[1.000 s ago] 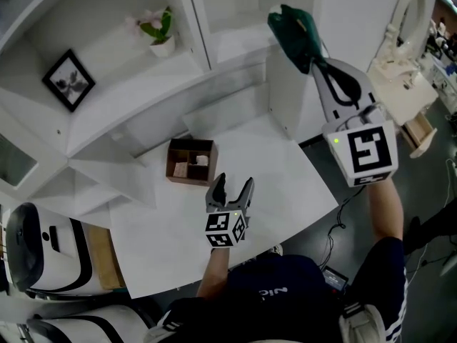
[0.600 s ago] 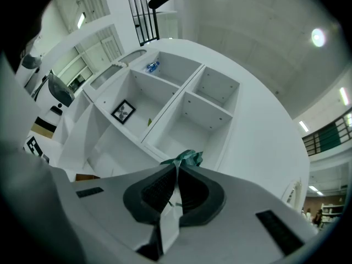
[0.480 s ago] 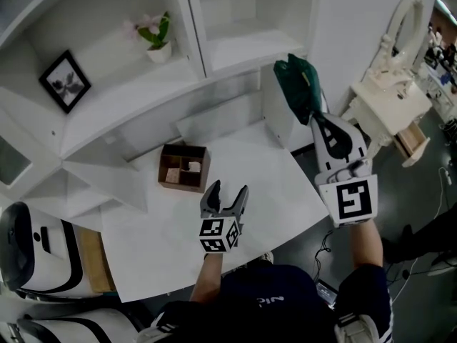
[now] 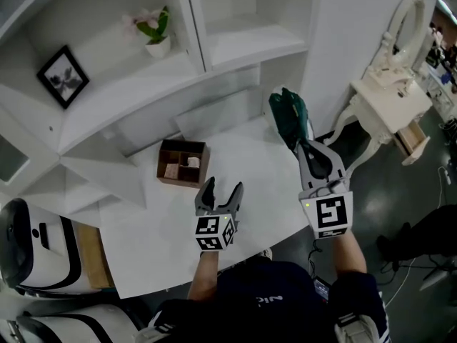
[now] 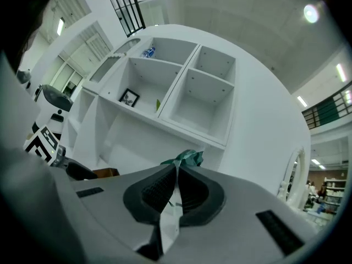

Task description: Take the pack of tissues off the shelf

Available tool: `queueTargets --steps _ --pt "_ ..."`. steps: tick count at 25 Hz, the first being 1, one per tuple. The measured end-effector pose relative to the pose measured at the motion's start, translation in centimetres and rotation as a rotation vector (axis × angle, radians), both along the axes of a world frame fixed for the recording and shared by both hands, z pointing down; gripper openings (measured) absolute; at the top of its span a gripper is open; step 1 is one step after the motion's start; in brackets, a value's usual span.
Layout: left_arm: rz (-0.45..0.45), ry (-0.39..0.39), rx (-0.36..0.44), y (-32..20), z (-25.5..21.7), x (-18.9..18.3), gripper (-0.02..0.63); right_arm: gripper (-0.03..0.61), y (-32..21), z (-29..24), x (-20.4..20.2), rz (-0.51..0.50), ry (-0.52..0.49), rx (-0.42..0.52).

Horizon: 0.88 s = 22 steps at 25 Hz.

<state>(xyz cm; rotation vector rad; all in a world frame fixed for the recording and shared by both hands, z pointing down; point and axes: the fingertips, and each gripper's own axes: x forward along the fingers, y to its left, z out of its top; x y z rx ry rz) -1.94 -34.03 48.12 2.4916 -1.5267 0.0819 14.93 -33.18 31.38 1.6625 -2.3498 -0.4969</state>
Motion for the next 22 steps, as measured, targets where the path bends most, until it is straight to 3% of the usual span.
queueTargets --steps 5,22 --pt "-0.015 -0.010 -0.007 0.5 0.6 -0.8 0.334 0.014 0.2 3.9 -0.9 -0.014 -0.053 -0.078" --pt "-0.019 -0.034 -0.036 1.5 2.9 -1.6 0.335 0.014 -0.2 13.6 -4.4 0.009 -0.010 -0.197"
